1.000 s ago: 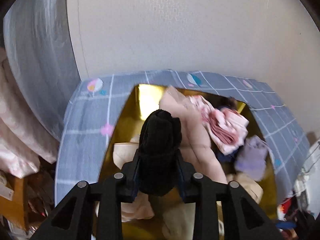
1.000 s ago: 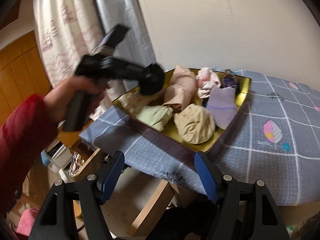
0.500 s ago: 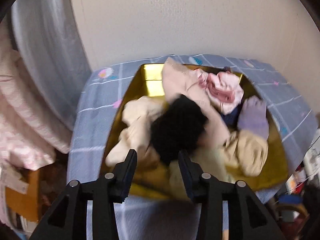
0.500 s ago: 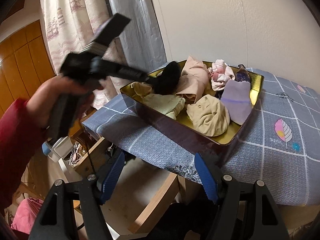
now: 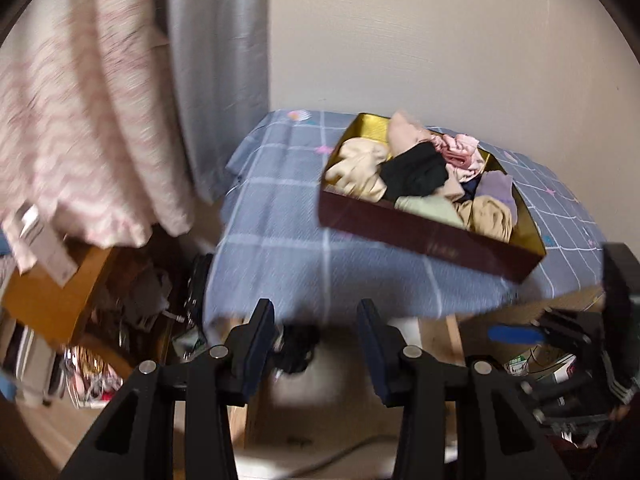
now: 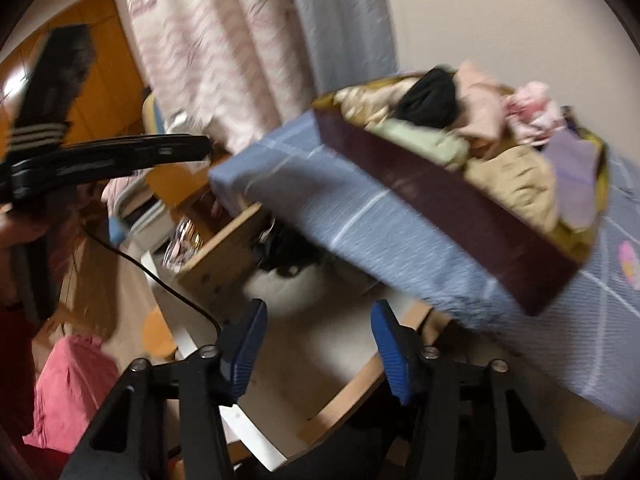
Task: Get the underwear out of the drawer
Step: 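Lower the right tool under the table toward the pale blue cloth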
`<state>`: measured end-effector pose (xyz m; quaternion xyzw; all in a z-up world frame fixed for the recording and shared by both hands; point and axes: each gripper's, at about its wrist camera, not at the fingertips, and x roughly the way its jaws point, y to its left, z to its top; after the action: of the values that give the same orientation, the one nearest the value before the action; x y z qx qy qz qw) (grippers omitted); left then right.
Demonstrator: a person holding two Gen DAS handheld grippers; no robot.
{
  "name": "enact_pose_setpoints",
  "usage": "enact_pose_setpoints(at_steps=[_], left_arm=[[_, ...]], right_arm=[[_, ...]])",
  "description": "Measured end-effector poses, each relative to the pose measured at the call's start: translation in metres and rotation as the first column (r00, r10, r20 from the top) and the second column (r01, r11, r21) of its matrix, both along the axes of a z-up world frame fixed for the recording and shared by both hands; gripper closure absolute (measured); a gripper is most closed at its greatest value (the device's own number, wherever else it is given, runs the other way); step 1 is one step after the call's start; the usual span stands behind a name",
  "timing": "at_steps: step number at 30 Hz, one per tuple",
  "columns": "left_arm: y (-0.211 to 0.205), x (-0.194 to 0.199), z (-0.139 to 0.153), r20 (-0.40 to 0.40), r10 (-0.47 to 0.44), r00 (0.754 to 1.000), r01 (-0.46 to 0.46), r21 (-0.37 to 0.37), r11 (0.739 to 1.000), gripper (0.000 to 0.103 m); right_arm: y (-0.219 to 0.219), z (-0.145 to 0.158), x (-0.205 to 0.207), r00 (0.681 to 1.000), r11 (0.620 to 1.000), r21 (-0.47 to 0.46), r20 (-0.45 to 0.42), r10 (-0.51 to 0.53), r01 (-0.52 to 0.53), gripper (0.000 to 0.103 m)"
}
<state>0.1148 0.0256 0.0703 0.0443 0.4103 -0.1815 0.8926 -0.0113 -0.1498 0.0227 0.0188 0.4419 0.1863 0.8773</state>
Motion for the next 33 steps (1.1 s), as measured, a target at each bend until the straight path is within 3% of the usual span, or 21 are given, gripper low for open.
enact_pose_setpoints(at_steps=[6, 13, 16, 19, 23, 26, 28, 29, 33], left_arm=[[0.044, -0.044, -0.002, 0.011, 0.086, 0.996, -0.085, -0.064, 0.994, 0.06], [0.092, -0.082, 0.024, 0.079, 0.215, 0.973, -0.203, -0.131, 0.97, 0.06], [0.11, -0.093, 0.031, 0.091, 0.256, 0.962, -0.24, -0.163, 0.957, 0.06], [0.113, -0.097, 0.023, 0.076, 0.283, 0.956, -0.271, -0.14, 0.952, 0.06], [0.106, -0.096, -0.002, 0.011, 0.254, 0.967, -0.248, -0.176, 0.953, 0.06], [0.094, -0.095, -0.023, -0.043, 0.222, 0.974, -0.226, -0.216, 0.95, 0.06], [0.085, -0.094, -0.034, -0.065, 0.203, 0.977, -0.212, -0.232, 0.949, 0.06], [0.079, -0.092, -0.039, -0.078, 0.186, 0.979, -0.2, -0.236, 0.951, 0.06], [0.064, -0.089, -0.049, -0.099, 0.157, 0.983, -0.177, -0.254, 0.951, 0.06]], right_arm=[[0.04, -0.02, 0.014, 0.994, 0.98, -0.169, -0.024, 0.107, -0.11, 0.053], [0.085, -0.049, 0.039, 0.973, 0.891, -0.391, -0.088, 0.214, -0.231, 0.053], [0.101, -0.064, 0.05, 0.965, 0.826, -0.499, -0.119, 0.232, -0.26, 0.054], [0.117, -0.08, 0.062, 0.96, 0.741, -0.613, -0.135, 0.246, -0.276, 0.054], [0.129, -0.104, 0.079, 0.952, 0.64, -0.707, -0.173, 0.254, -0.3, 0.064], [0.135, -0.112, 0.079, 0.947, 0.583, -0.752, -0.179, 0.267, -0.307, 0.064], [0.138, -0.122, 0.076, 0.937, 0.515, -0.795, -0.185, 0.297, -0.32, 0.062], [0.141, -0.127, 0.075, 0.935, 0.5, -0.803, -0.195, 0.295, -0.325, 0.063], [0.136, -0.133, 0.08, 0.923, 0.541, -0.753, -0.251, 0.291, -0.375, 0.057]])
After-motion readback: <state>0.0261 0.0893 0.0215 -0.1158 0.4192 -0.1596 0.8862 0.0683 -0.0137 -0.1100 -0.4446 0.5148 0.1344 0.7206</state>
